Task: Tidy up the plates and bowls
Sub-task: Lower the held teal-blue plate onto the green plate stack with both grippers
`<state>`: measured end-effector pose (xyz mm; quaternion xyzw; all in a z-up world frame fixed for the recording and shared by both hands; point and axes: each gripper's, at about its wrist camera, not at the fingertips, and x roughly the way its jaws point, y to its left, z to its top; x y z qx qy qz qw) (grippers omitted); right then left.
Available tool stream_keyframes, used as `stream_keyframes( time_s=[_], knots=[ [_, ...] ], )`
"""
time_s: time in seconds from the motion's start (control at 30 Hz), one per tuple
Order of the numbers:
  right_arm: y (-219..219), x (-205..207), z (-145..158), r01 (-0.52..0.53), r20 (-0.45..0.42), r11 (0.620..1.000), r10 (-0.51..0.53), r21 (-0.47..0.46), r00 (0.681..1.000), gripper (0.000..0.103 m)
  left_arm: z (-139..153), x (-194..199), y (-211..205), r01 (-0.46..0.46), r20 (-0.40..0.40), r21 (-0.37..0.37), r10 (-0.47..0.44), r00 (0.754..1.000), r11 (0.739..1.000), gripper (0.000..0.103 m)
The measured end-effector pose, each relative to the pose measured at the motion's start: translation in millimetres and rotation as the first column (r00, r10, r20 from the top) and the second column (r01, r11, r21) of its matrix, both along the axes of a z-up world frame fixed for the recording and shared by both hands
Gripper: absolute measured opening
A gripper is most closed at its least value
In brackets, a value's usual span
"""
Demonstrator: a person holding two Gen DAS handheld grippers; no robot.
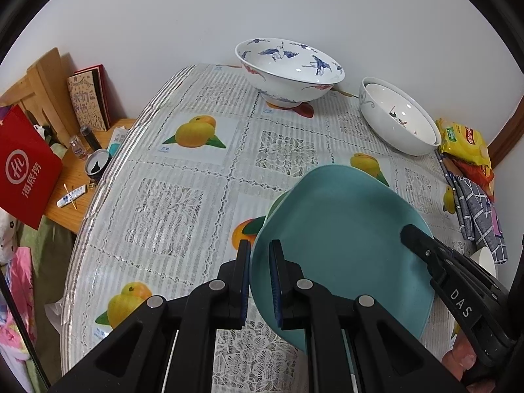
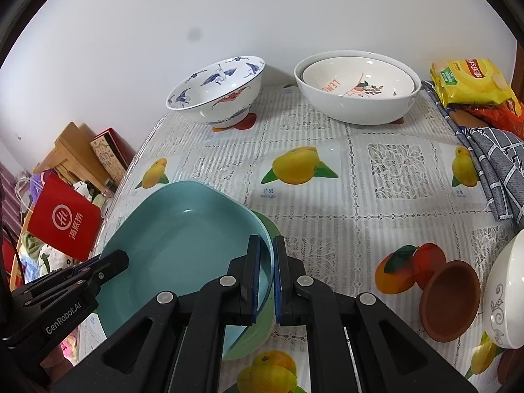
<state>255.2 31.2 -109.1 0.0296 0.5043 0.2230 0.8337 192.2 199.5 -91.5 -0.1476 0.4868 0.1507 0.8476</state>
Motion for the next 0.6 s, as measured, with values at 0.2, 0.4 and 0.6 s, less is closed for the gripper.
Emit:
stream_keyframes(
  time_s=[0.2,0.4,0.6],
  knots=[
    [6.1,1.2,-8.7,-0.033,-0.003,0.999,0.033,-0.022,0.999,0.007,-13.9,-0.8,2.2,-0.016,-0.026,-0.014,0.016,1.000,1.000,0.011],
    [7.0,8.1,-18.6,-0.052,-0.016,0.998,0.052,-0.045,0.999,0.008,-21.0,3.6,-0.7,-0.017,-0.037,-0.021,0.016,0.999,1.000,0.011],
    [6.0,15.3,-26.7,-0.066,-0.026,0.997,0.065,-0.048,0.998,0.008,-27.3,9.0,-2.0,-0.015,-0.050,-0.028,0.014,0.999,0.999,0.011]
  ],
)
